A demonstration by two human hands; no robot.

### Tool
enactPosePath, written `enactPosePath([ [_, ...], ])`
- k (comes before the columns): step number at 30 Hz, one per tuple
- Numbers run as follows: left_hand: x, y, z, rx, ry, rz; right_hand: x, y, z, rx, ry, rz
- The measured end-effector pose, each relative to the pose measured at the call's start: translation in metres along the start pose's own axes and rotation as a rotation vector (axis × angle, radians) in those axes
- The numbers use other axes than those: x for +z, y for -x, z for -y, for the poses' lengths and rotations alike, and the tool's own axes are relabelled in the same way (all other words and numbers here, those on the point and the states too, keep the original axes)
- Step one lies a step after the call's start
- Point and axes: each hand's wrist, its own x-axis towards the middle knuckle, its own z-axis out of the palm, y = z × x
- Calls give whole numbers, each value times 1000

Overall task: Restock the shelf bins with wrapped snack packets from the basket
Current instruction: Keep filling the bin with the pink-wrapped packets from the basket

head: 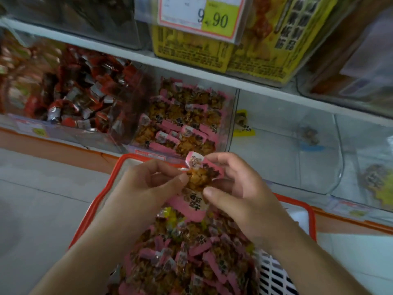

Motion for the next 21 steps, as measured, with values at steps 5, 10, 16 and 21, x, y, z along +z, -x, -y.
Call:
enactPosePath([
  [5, 16, 1, -5, 93, -120, 71, -9, -11, -7, 5, 168, -54],
  [10, 24, -1, -16, 130, -176, -102, -26, -4, -11, -19, 360, -301],
  [16, 32, -55, -48, 174, -409, -229, -46, -7, -22, 89, 525, -317],
  [21, 56, -111, -42, 77, -592, -116, -45, -10, -24, 115, 515, -278],
])
